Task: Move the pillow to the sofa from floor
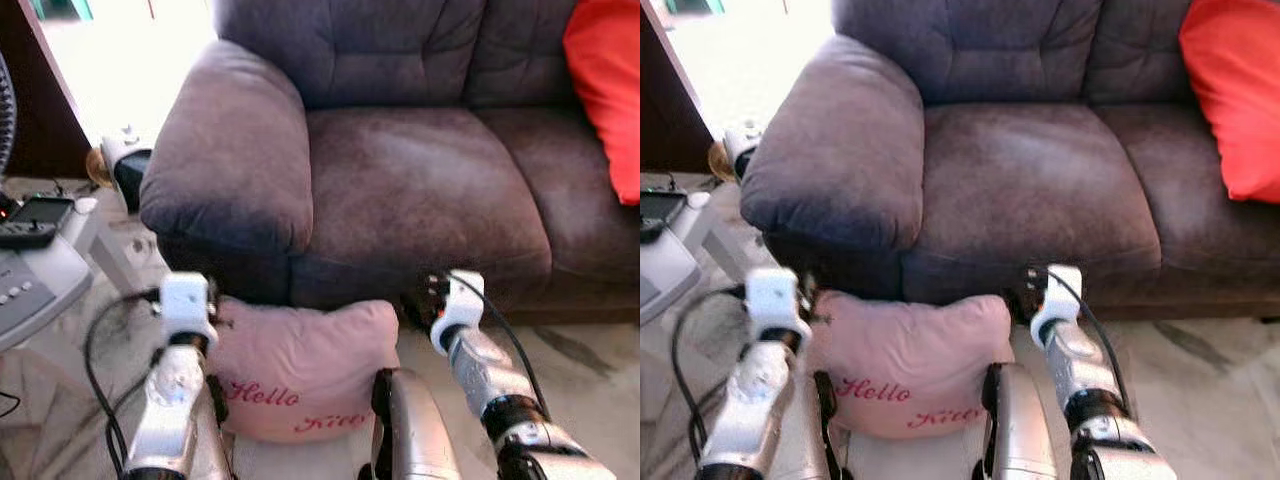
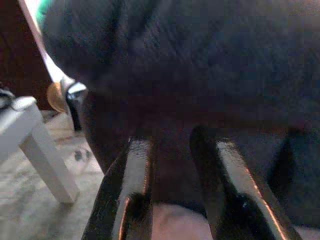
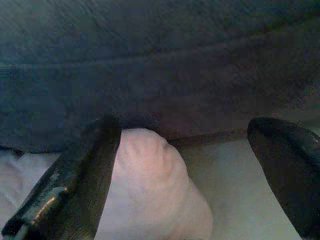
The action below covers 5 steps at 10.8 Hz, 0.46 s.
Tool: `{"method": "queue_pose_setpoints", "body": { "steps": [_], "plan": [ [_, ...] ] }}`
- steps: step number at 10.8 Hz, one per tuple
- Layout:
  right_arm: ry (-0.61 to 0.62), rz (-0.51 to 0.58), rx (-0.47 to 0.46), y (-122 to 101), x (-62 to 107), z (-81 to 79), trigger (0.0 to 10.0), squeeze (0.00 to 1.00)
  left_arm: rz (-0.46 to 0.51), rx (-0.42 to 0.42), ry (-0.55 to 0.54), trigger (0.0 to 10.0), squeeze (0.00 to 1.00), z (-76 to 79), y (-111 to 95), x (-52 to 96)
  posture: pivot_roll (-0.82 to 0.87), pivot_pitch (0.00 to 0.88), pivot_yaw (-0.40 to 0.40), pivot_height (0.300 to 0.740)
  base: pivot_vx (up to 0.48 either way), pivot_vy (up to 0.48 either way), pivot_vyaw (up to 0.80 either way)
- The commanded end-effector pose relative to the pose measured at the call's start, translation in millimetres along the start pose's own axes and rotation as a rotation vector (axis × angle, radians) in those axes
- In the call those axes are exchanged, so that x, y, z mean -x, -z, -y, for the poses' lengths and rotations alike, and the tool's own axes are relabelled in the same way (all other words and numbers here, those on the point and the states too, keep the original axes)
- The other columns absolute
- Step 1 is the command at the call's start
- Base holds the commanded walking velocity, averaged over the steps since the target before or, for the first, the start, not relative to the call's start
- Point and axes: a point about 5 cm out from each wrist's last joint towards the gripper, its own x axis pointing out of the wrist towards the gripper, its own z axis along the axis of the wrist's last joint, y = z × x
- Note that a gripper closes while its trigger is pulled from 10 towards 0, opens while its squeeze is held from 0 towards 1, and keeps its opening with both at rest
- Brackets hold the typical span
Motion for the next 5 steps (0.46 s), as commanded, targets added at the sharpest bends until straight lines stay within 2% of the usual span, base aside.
{"method": "queue_pose_setpoints", "body": {
  "steps": [1,2,3,5],
  "plan": [
    [-0.013,0.008,0.005,-4.9,-1.7,-2.1,10.0,0.00,0.037,0.008,-0.034,10.0,0.00,-4.3,-10.6,-0.7,0.06,0.136,-0.086,0.476,0.000,0.000,0.00],
    [-0.032,0.011,0.008,-7.8,-2.8,-4.3,10.0,0.00,0.093,-0.052,-0.068,10.0,0.00,-14.5,-21.7,-1.3,0.06,0.154,-0.090,0.476,0.000,0.000,0.00],
    [-0.053,-0.004,0.026,-9.1,-4.0,-7.1,10.0,0.00,0.142,-0.069,-0.136,10.0,0.00,-32.6,-36.0,-2.9,0.07,0.177,-0.093,0.476,0.000,0.000,0.00],
    [-0.043,-0.036,0.034,-6.8,-4.9,-6.8,10.0,0.00,0.204,-0.103,-0.143,10.0,0.00,-42.2,-56.6,-4.3,0.08,0.207,-0.096,0.476,0.000,0.000,0.00]
  ]
}}
